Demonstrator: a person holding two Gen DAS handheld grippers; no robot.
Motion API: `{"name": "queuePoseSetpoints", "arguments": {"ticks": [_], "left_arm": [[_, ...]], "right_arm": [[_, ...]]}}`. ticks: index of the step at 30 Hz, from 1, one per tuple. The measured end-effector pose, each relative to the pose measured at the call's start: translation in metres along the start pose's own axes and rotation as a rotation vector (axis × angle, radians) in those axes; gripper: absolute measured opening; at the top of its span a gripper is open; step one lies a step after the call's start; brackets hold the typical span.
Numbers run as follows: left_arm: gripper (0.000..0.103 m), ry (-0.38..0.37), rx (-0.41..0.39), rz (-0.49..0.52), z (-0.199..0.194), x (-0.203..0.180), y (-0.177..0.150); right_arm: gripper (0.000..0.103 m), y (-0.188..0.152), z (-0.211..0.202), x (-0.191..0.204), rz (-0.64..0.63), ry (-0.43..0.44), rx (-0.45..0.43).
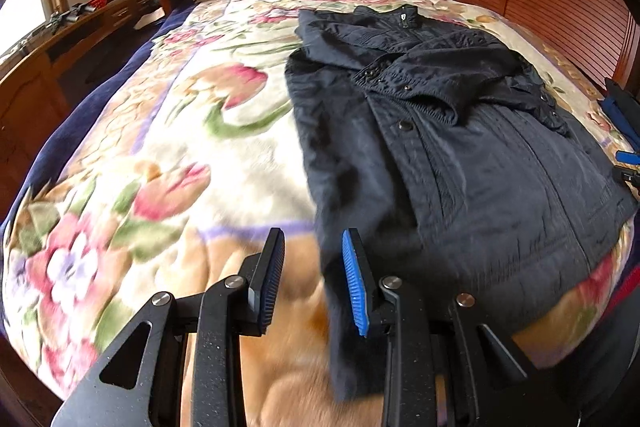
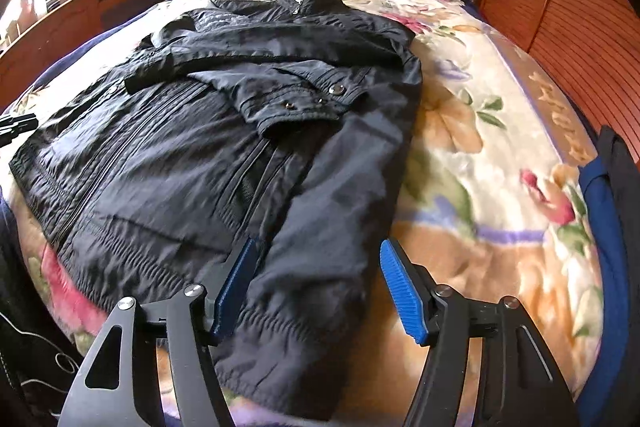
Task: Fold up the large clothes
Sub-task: 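Lower both open grippers onto the jacket hem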
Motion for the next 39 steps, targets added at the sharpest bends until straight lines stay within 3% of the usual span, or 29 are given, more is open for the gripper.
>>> {"name": "queuePoseSetpoints", "arguments": {"ticks": [13,25,35,39], "left_arm": [[0.031,0.007,0.031,-0.037,-0.01,0.009,-0.039],[0.033,-0.032,-0.047,-0.006,-0.049,-0.01,-0.031],[0.033,-0.047,0.056,-0.005,-0.012,-0.019,-0.045],[0.034,-0.055,0.053,-0.029,-0.005,-0.018,-0.047]], "right_arm": [[0.07,-0.025,-0.011,-0.002,0.049,0.023,0.018],[0.071,-0.03,0.005,-0.001,0.079,0.036,0.032],[0.073,-0.035,0.009,-0.001,0.094,0.048,0.02],[0.073,-0.035,0.009,-0.002,0.094,0.05,0.019]]}}
Point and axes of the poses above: each gripper's, at about its wrist camera, not at the fingertips, and z roughly the way its jaws point, x to its left, y to its top, the point moved 5 cm from there along z, roughly the way its jaws point, and after that the axes turned 2 degrees about -y, right-handed, at the moved point
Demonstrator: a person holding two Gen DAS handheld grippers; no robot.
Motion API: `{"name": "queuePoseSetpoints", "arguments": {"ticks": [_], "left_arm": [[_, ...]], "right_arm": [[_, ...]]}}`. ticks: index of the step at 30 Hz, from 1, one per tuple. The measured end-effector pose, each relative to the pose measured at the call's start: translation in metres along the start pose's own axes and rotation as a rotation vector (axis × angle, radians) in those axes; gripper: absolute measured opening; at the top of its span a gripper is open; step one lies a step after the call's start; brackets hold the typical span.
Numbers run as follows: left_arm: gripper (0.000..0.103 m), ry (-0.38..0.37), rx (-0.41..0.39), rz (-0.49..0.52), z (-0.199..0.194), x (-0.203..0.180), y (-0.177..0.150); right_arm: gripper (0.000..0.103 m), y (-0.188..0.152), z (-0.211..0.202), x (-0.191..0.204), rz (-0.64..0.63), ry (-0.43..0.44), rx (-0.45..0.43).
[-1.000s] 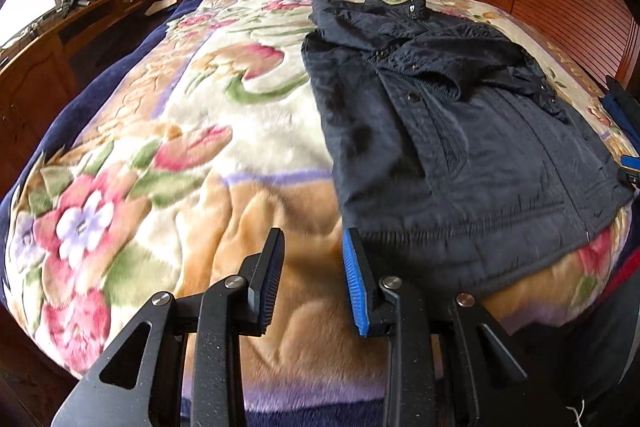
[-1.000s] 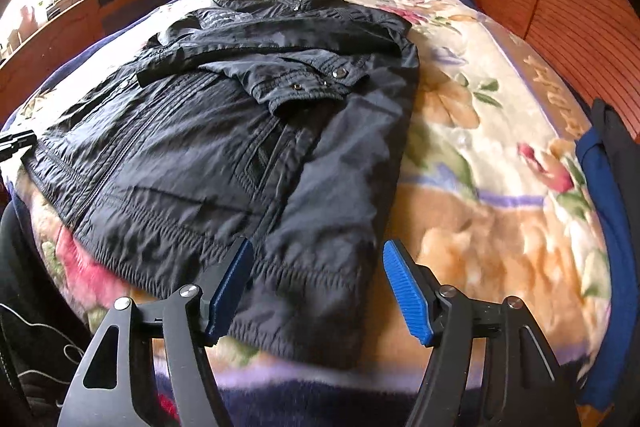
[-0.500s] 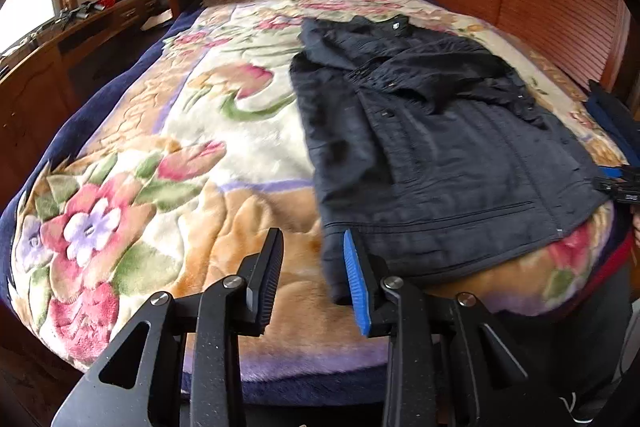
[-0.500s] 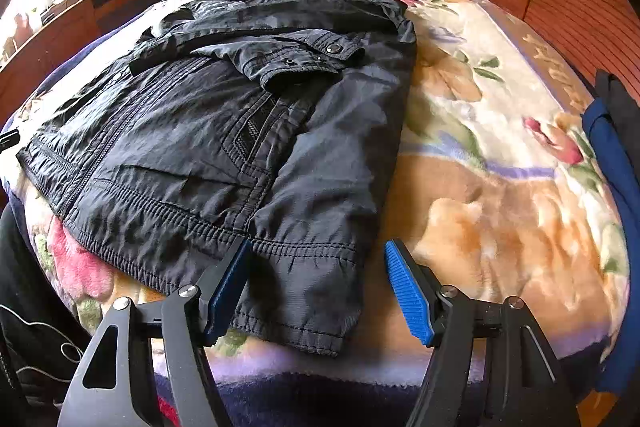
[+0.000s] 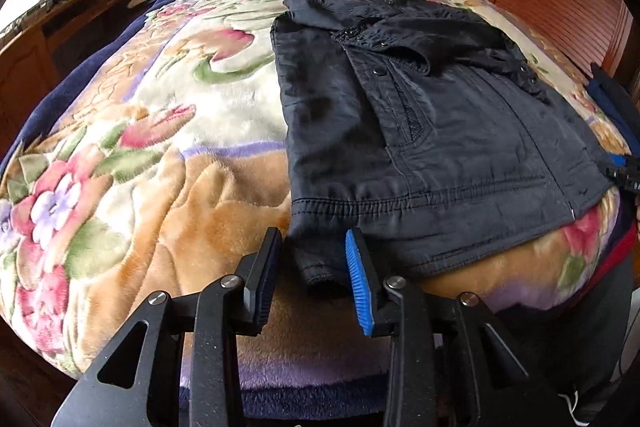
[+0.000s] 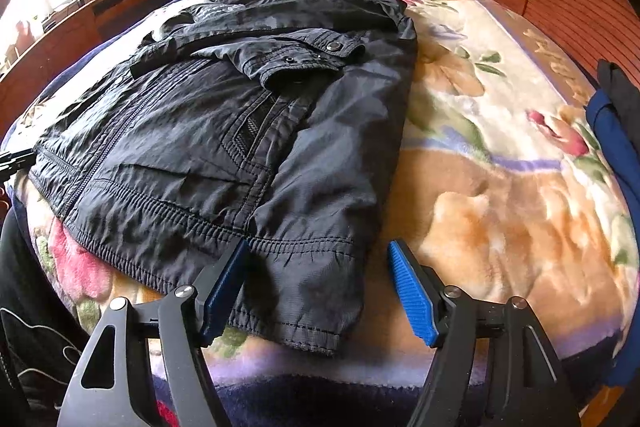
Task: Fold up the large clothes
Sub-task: 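Lower both open grippers onto the jacket hem, then close the left gripper on the hem while the right gripper grasps it too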
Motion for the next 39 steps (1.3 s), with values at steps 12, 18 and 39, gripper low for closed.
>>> {"name": "queuePoseSetpoints", "arguments": {"ticks": [12,18,39], "left_arm": [[0.034,0.028,-0.002,0.019,0.006,-0.002,0.001],[0.034,0.012,0.001,0.018,-0.001,-0.002,-0.005],[0.005,-0.091,-0.204,0.127,-0.1,-0.044,0.047]], "right_arm": [[0.073,-0.004,-0.003,0.006,-0.015,-0.003,0.002],[0.073,-0.004,-0.004,0.009,-0.034,0.007,0.014],[0.007,0.036,-0.083,-0.001,-0.056,0.023,-0.14]]}}
Point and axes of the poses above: each gripper's, at about its wrist camera, not at the fingertips, and z roughly the way its jaws point, x to its left, y to its top, the point moved 5 cm from there along z, roughly the way its jaws point, and after that the axes turned 2 degrees about -y, right-handed, at the moved point
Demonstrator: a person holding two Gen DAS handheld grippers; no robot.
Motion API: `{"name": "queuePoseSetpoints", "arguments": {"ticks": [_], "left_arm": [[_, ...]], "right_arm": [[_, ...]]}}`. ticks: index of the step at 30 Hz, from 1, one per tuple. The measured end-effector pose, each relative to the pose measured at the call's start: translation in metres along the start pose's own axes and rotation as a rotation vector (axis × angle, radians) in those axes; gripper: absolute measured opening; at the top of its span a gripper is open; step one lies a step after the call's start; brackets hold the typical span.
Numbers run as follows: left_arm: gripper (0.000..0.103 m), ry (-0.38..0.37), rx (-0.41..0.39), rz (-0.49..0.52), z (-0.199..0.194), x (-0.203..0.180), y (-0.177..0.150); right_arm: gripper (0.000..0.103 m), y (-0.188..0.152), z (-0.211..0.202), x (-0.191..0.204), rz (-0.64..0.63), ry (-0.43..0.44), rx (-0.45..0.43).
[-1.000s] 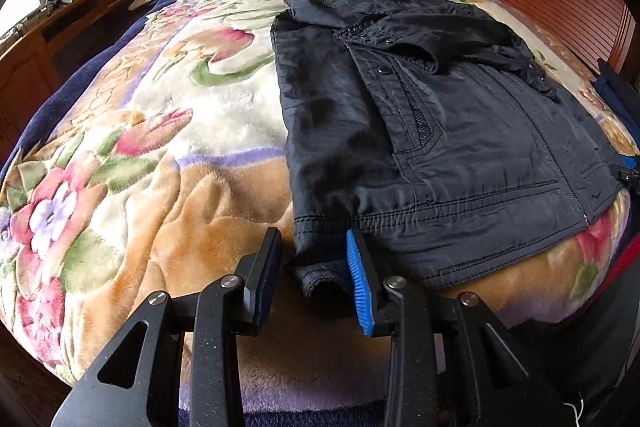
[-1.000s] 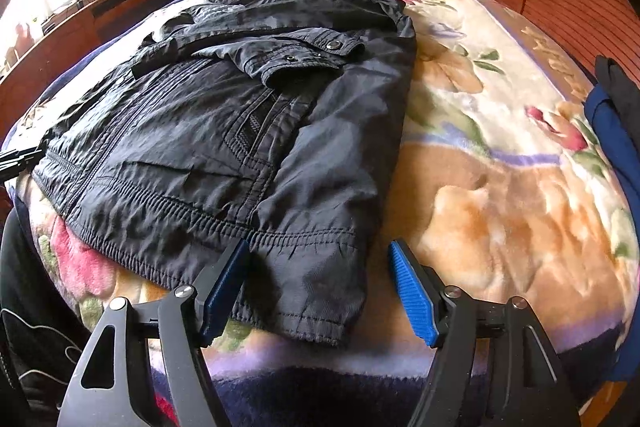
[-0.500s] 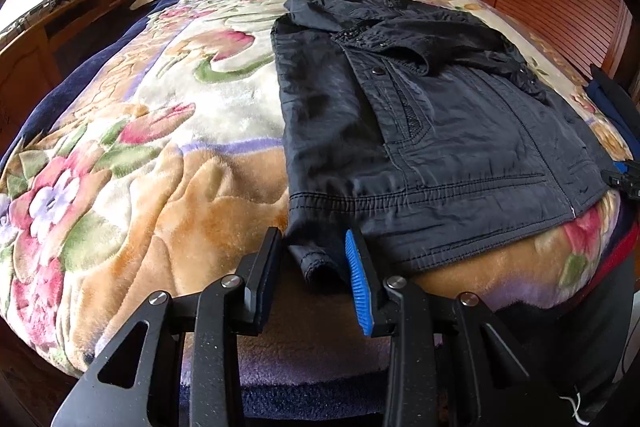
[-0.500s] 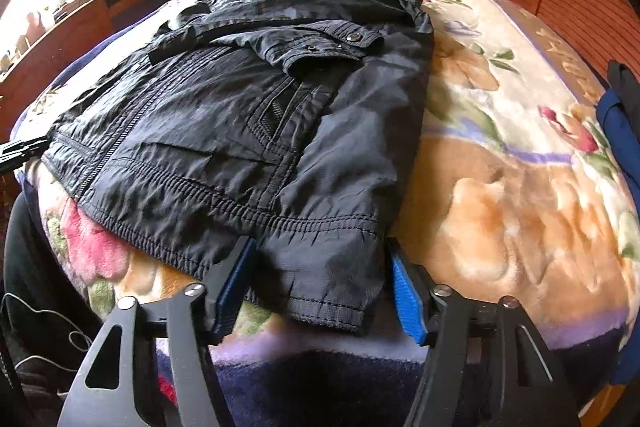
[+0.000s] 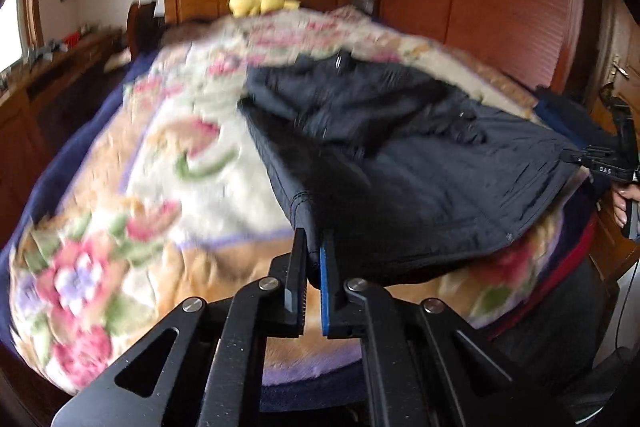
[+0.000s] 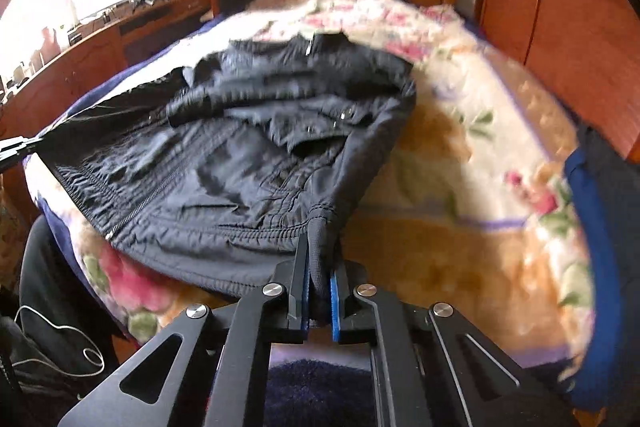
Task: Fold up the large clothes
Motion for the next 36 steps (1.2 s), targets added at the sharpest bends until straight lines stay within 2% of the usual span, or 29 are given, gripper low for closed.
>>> {"name": "queuePoseSetpoints", "arguments": {"ticks": [9,13,19,26,28,31,33,36], "left_arm": [[0.005,0.006,-0.163,0.016,-0.073,-0.014,0.043],[0.005,0.019,-0.21,0.052,-0.093,-0.024,0.063],[0.005,0.018,-0.283,0.083,-0.122,-0.033,0.077],[0.005,0.017,-0.342,0.089,-0.148,-0.035,0.078],[0.005,0.01,-0.343,0.096,-0.148,-0.036,0.077],[0.005,0.017,-0.328,0.094,-0.135,-0.032,0.072],[0.005,0.046,-0.29,0.091,-0.112,-0.027,0.063],[0.005,0.034,-0.221,0.057,-0.075,-0.015,0.051]], "right_arm": [[0.006,0.019,-0.091,-0.004,-0.01,-0.013,-0.139],[0.006,0.022,-0.125,-0.013,-0.038,-0.055,-0.192],[0.005,0.023,-0.161,-0.017,-0.028,-0.091,-0.241],[0.005,0.015,-0.206,-0.005,-0.057,-0.11,-0.352],[0.005,0.014,-0.212,0.001,-0.076,-0.096,-0.375],[0.005,0.014,-0.207,0.0,-0.052,-0.074,-0.362],[0.005,0.011,-0.188,-0.004,-0.027,-0.052,-0.329],[0.005,0.008,-0.142,-0.008,-0.029,-0.03,-0.262]]}}
Point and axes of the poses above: each gripper's, at about its wrist camera, not at the fingertips, and z roughly the way its jaws point, x to its left, y to its top, the point moved 5 cm from there along z, roughly the way its jaws point, and after that the axes turned 2 degrees about -y, right-handed, at the moved point
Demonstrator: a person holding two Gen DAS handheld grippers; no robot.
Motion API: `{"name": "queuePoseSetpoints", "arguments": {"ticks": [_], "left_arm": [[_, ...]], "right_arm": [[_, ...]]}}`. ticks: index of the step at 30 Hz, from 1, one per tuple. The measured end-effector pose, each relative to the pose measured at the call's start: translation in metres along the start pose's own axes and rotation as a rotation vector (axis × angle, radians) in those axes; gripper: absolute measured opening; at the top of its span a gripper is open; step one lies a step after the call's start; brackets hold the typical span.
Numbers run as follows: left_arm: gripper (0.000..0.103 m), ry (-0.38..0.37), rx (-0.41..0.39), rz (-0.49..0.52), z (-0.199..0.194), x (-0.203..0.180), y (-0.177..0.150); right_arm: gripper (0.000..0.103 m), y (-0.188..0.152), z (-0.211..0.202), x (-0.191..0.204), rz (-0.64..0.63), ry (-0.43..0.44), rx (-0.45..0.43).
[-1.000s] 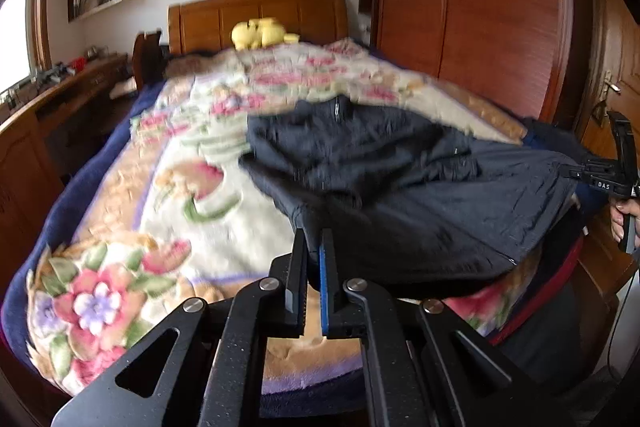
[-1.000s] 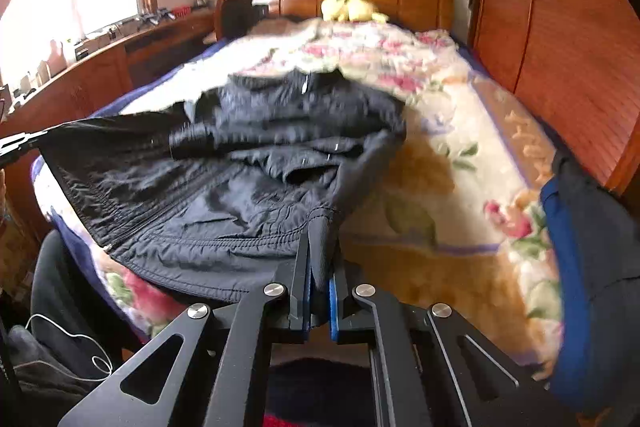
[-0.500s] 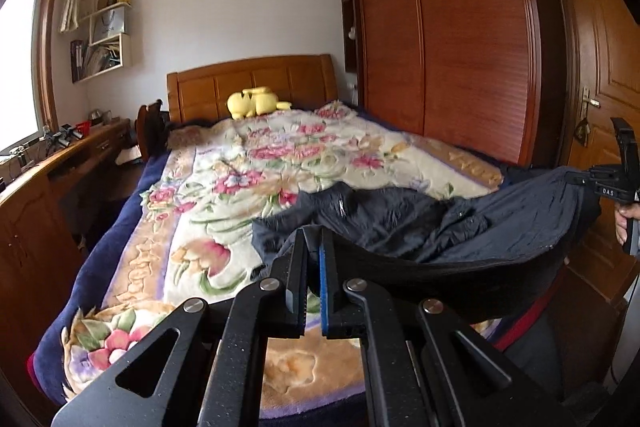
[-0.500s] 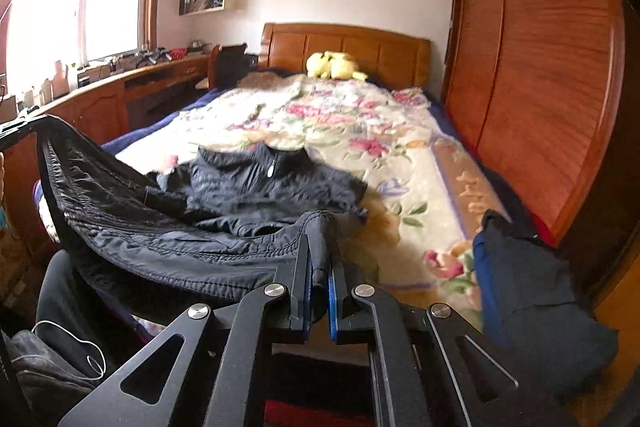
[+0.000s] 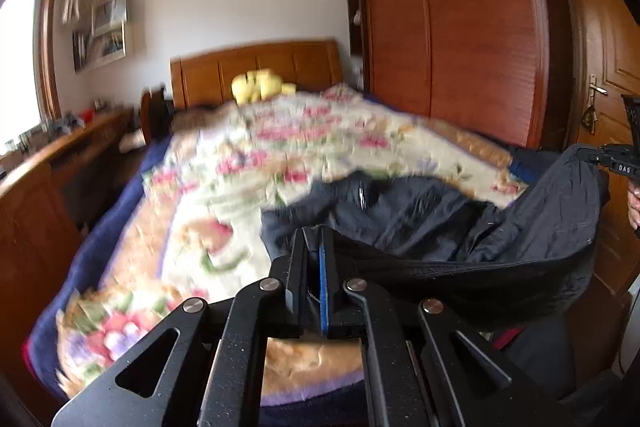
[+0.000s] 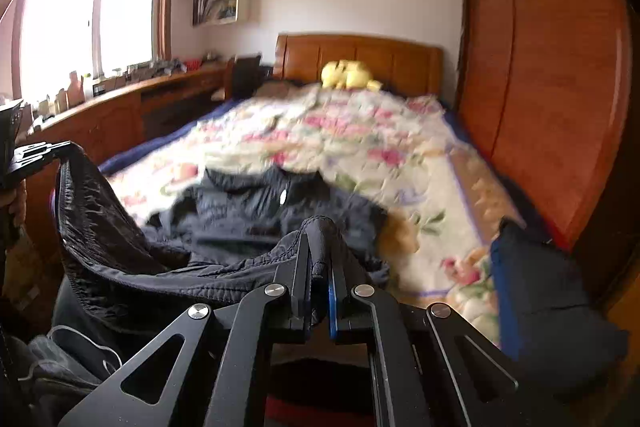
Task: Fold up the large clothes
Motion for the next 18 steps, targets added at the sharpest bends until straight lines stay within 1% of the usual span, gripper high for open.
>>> {"name": "queuePoseSetpoints", "arguments": {"ticks": [3,5,6,9,11,12,15,17,18], "left_arm": [[0.005,0.009,0.057,0.0,0.034,0.006,-0.012],[0.005,0.011,0.075,-0.001,0.063,0.014,-0.009],[0.005,0.013,0.079,-0.003,0.071,0.018,-0.006],[0.005,0.028,0.084,-0.025,0.112,0.033,0.009],[0.005,0.04,0.083,-0.042,0.139,0.045,0.021],[0.005,0.047,0.083,-0.049,0.153,0.05,0.027],[0.005,0.06,0.081,-0.06,0.181,0.062,0.045],[0.005,0.074,0.078,-0.062,0.208,0.071,0.067],[0.005,0.083,0.077,-0.056,0.215,0.073,0.073]], "right_arm": [[0.005,-0.006,0.049,-0.01,0.01,0.005,0.052],[0.005,-0.006,0.079,-0.017,0.03,-0.001,0.073],[0.005,-0.003,0.099,-0.021,0.045,-0.006,0.082],[0.005,0.005,0.147,-0.038,0.09,-0.017,0.1],[0.005,0.02,0.182,-0.037,0.099,-0.024,0.104],[0.005,0.025,0.194,-0.037,0.098,-0.03,0.099],[0.005,0.043,0.249,-0.04,0.082,-0.042,0.099],[0.005,0.057,0.274,-0.039,0.058,-0.062,0.101],[0.005,0.065,0.288,-0.038,0.045,-0.074,0.103]]}}
Point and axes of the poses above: each gripper's, at about its wrist camera, not at the fingertips, and z roughly the way its jaws point, x to its left, y to its top, the point moved 5 cm from there along z, roughly the way its jaws point, and after that the axes turned 2 degrees about -y, right-handed, at the moved point
